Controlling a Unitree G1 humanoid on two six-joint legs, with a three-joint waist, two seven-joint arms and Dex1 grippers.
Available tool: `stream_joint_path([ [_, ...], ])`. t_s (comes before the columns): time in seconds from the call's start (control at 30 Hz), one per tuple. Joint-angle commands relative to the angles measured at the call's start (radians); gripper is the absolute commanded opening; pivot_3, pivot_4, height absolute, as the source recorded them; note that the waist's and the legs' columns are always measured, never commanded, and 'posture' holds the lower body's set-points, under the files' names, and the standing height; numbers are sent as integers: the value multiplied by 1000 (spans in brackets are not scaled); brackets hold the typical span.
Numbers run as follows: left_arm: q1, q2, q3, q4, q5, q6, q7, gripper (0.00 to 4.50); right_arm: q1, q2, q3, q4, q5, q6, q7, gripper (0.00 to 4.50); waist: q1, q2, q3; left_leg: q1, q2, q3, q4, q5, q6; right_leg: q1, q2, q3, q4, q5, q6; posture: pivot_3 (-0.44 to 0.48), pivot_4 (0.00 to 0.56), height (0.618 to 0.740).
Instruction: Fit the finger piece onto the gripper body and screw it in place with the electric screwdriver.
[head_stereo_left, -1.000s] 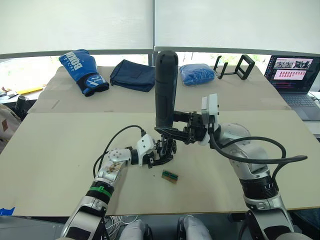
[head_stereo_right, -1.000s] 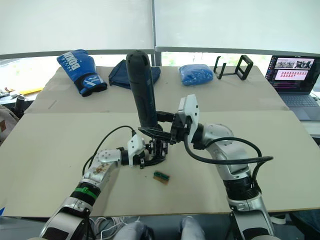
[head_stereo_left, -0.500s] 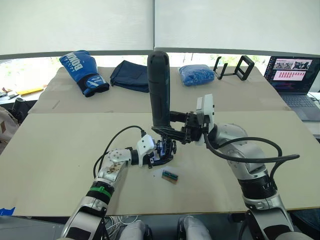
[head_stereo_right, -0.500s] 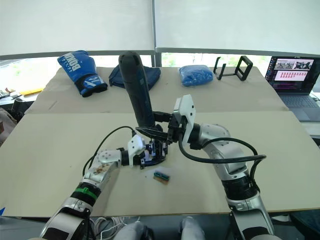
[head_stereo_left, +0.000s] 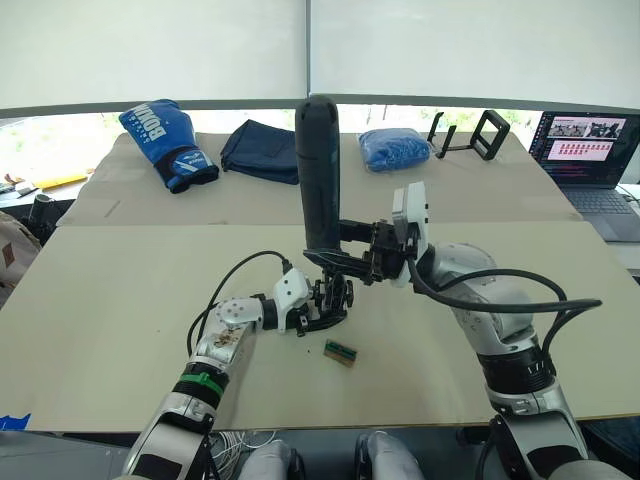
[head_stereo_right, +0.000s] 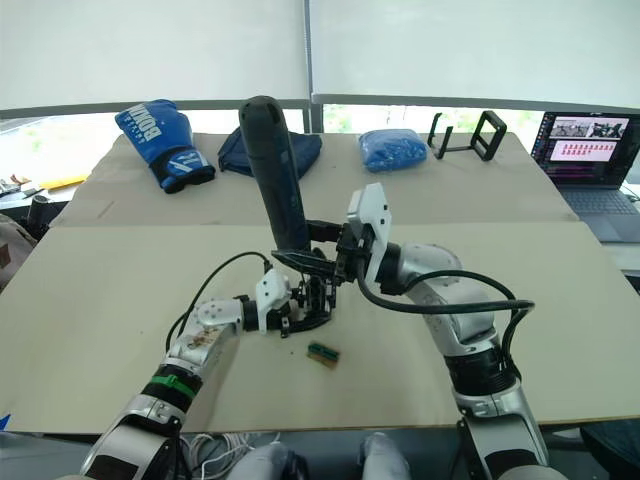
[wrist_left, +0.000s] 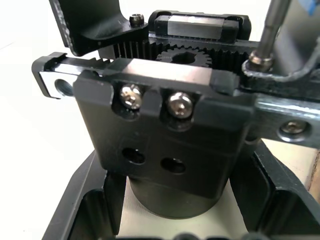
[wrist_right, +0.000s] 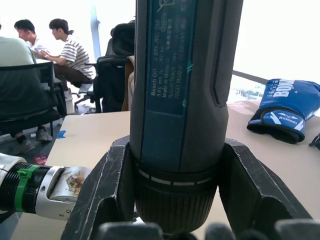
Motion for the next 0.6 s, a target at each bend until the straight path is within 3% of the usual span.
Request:
stream_joint_path([
  [0.03, -8, -9, -2, 32, 15, -7, 28, 2365, -72, 7, -96, -61, 90, -17, 10, 1943, 1, 0, 0, -1, 0, 0, 0, 0, 0, 0, 0, 0, 0, 0, 0, 0, 150, 740],
  [0.4, -30, -26, -8, 86, 14, 10, 18, 2365, -69, 0, -192, -117, 166, -109, 86, 1943, 12, 0, 0, 0, 0, 0, 1, -1, 1, 1, 0, -1, -1, 1, -1, 0, 150, 740],
  [0.47, -28, -27, 1, 84, 5, 20, 22, 3384, -66, -9, -200, -139, 187, -94, 84, 1943, 12, 0, 0, 0, 0, -1, 0, 0, 1, 1, 0, -1, -1, 1, -1, 0, 150, 740],
  [0.57, -17, -11, 4, 72, 11, 14, 22, 4490, -70, -32, -224, -171, 225, -73, 71, 1943, 13, 0, 0, -1, 0, -1, 1, -1, 1, 1, -1, -1, -1, 1, -1, 0, 150, 740],
  [0.6, -8, -1, 11, 59, 4, 24, 20, 4490, -70, -44, -239, -184, 245, -60, 62, 1943, 13, 0, 0, -1, 0, -1, 1, -1, 1, 1, -1, -1, -1, 1, -1, 0, 150, 740],
])
